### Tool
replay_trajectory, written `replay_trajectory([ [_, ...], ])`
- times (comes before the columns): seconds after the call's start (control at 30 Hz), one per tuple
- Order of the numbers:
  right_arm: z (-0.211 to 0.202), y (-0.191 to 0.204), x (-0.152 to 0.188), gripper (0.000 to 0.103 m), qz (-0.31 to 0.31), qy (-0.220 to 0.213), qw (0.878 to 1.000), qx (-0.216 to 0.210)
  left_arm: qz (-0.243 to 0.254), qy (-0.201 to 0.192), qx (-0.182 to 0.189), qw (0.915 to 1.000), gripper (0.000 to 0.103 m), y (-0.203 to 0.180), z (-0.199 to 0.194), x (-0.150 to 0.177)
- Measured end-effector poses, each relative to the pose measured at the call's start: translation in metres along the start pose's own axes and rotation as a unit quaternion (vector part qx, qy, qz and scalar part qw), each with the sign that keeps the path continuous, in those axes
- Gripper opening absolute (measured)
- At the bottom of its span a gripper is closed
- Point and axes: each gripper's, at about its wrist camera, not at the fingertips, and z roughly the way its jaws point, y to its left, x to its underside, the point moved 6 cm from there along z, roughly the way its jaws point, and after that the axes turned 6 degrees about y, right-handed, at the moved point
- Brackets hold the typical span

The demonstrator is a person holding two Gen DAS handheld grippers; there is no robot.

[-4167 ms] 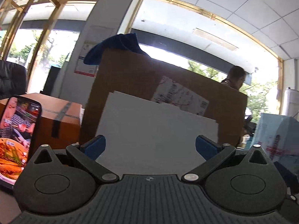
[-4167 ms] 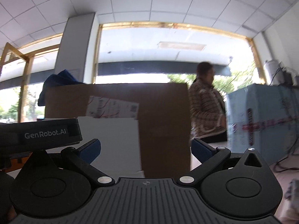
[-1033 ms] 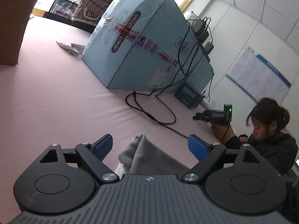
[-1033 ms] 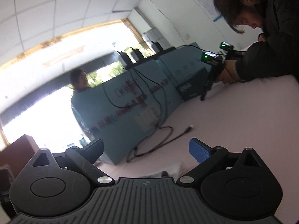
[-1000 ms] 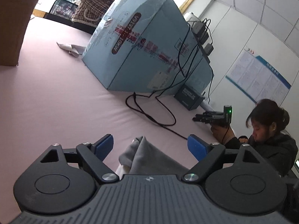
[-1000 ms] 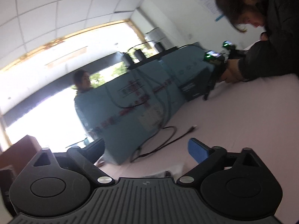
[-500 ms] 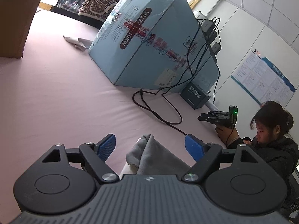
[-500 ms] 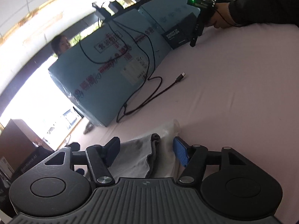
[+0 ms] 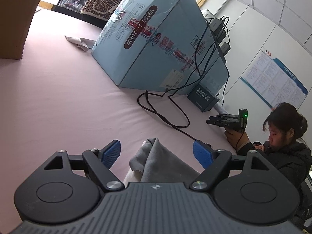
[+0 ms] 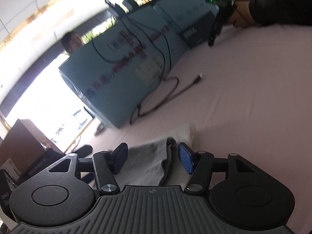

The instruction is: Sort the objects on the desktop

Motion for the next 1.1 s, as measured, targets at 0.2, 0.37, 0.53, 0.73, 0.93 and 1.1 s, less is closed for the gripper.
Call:
replay_trajectory([
  [0.2,0.008,0.006,0.005,0.019,-0.031,0.016,0.999,0.018,-0.009,0.005,0.003,0.9999,0.079,0.003,0.002,0.000],
  [0.37,0.015,0.000,0.008,0.009,-0.015,0.035,0.999,0.014,-0.015,0.011,0.005,0.9998,0.079,0.004,0.004,0.000],
  [0.53,0.015,0.001,0.008,0.009,-0.021,0.032,0.999,0.016,-0.027,0.029,0.015,0.9991,0.061,0.007,0.010,0.001],
  [0.73,0.012,0.004,0.012,0.009,-0.020,0.028,0.999,0.021,-0.007,0.032,0.003,0.9995,0.046,0.003,0.012,0.003],
  [0.93,0.011,0.004,0.013,0.009,-0.018,0.025,0.999,0.022,0.011,0.027,-0.013,0.9995,0.025,0.001,0.011,0.004],
  [1.1,0.011,0.004,0.014,0.009,-0.019,0.025,0.999,0.021,0.029,0.012,-0.037,0.9988,0.025,0.000,0.007,0.003],
])
